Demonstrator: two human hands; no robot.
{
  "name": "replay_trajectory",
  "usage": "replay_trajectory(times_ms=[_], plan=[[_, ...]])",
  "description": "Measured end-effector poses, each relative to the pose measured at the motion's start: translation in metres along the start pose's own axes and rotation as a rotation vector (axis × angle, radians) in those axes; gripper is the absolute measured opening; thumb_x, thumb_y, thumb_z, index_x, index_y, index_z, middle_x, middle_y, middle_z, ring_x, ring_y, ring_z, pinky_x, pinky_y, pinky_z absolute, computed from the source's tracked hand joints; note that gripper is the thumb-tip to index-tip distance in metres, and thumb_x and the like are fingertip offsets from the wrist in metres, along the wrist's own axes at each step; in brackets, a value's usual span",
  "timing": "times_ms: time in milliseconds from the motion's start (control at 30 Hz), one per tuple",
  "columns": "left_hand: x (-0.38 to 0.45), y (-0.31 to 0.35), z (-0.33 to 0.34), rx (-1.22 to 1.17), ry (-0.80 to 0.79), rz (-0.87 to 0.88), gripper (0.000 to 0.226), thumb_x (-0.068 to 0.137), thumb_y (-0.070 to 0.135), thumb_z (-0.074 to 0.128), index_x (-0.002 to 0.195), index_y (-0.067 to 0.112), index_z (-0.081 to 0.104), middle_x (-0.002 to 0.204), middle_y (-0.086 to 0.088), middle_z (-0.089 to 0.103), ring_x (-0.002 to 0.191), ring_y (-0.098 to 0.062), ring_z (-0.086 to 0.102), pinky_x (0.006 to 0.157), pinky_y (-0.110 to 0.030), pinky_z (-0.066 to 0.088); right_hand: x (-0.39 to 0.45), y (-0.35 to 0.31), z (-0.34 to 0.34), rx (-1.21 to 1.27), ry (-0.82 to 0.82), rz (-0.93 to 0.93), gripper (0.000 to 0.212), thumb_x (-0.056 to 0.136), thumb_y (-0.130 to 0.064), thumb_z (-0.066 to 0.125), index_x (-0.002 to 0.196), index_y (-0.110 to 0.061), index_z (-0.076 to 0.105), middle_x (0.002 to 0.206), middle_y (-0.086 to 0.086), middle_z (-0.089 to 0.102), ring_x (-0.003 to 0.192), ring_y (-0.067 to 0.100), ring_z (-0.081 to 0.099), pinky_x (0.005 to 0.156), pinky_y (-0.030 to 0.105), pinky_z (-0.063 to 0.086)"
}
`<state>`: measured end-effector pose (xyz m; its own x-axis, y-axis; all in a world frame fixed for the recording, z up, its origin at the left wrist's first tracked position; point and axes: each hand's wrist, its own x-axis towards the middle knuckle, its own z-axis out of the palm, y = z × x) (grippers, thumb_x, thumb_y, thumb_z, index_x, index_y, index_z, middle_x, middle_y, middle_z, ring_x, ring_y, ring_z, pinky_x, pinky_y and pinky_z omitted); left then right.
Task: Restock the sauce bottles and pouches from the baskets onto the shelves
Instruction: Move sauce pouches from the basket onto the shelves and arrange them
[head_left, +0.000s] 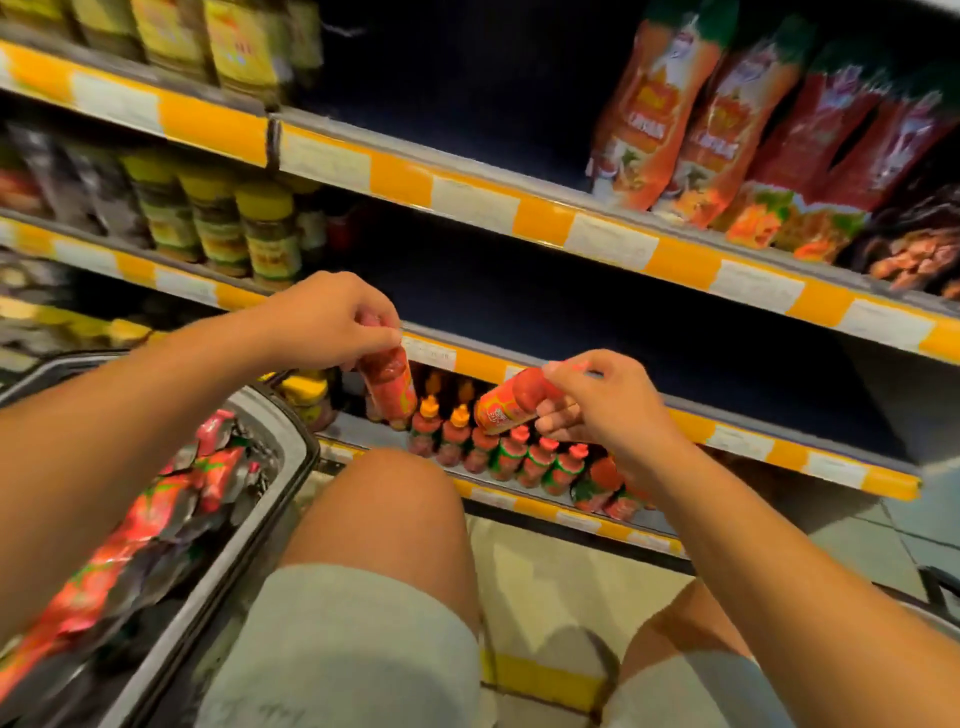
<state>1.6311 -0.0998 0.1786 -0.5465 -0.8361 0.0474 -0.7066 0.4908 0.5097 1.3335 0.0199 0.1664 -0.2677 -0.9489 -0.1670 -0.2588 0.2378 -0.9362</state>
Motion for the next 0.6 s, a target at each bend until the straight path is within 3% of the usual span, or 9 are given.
replay_trajectory(times_ms=[100, 233, 367, 467, 533, 600], plan=[[0.008, -0.031, 0.007, 0.098, -0.069, -0.041, 0.009, 0.092, 0.038, 0.067, 0.093, 0.045, 0.073, 0.081, 0.016, 0.069, 0.068, 0.001, 0.06, 0.057, -0.022, 0.042, 0.024, 0.009, 0.041, -0.111, -0.02, -0.027, 0.029, 0.1, -0.031, 0.064, 0.105, -0.004, 0.057, 0.071, 0.018, 0.074, 0.063, 0.036, 0.074, 0.056, 0.042, 0.056], [0.024, -0.061, 0.023, 0.205, -0.121, -0.06, 0.02, 0.087, 0.03, 0.071, 0.106, 0.027, 0.079, 0.082, 0.01, 0.067, 0.075, -0.014, 0.061, 0.067, -0.028, 0.045, 0.051, 0.026, 0.087, -0.291, -0.035, -0.092, 0.024, 0.099, -0.039, 0.062, 0.095, -0.015, 0.059, 0.065, 0.008, 0.073, 0.054, 0.026, 0.071, 0.044, 0.037, 0.053], [0.039, -0.082, 0.044, 0.269, -0.234, -0.085, 0.01, 0.086, 0.022, 0.069, 0.082, 0.015, 0.073, 0.077, -0.005, 0.069, 0.076, -0.027, 0.063, 0.063, -0.035, 0.049, 0.075, 0.048, 0.122, -0.267, -0.078, -0.006, 0.027, 0.1, -0.041, 0.062, 0.095, -0.014, 0.059, 0.071, 0.015, 0.073, 0.057, 0.031, 0.071, 0.047, 0.041, 0.055], [0.051, -0.102, 0.066, 0.283, -0.286, -0.125, 0.025, 0.085, 0.019, 0.069, 0.063, 0.02, 0.058, 0.065, 0.001, 0.057, 0.066, -0.023, 0.055, 0.057, -0.032, 0.039, 0.091, 0.064, 0.14, -0.149, -0.121, 0.112, 0.026, 0.101, -0.031, 0.065, 0.102, -0.006, 0.058, 0.08, 0.025, 0.073, 0.05, 0.025, 0.066, 0.044, 0.032, 0.051], [0.058, -0.114, 0.08, 0.309, -0.322, -0.142, 0.03, 0.086, 0.016, 0.068, 0.059, 0.017, 0.056, 0.06, -0.001, 0.053, 0.06, -0.021, 0.05, 0.055, -0.032, 0.04, 0.101, 0.075, 0.149, -0.142, -0.131, 0.156, 0.025, 0.101, -0.029, 0.066, 0.104, -0.005, 0.059, 0.078, 0.025, 0.073, 0.051, 0.022, 0.067, 0.041, 0.029, 0.051], [0.064, -0.123, 0.091, 0.337, -0.351, -0.157, 0.021, 0.086, 0.013, 0.067, 0.065, 0.013, 0.065, 0.065, -0.007, 0.062, 0.063, -0.025, 0.056, 0.058, -0.036, 0.048, 0.112, 0.087, 0.157, -0.155, -0.14, 0.196, 0.025, 0.101, -0.027, 0.066, 0.107, -0.004, 0.06, 0.079, 0.025, 0.074, 0.055, 0.024, 0.07, 0.037, 0.025, 0.047]])
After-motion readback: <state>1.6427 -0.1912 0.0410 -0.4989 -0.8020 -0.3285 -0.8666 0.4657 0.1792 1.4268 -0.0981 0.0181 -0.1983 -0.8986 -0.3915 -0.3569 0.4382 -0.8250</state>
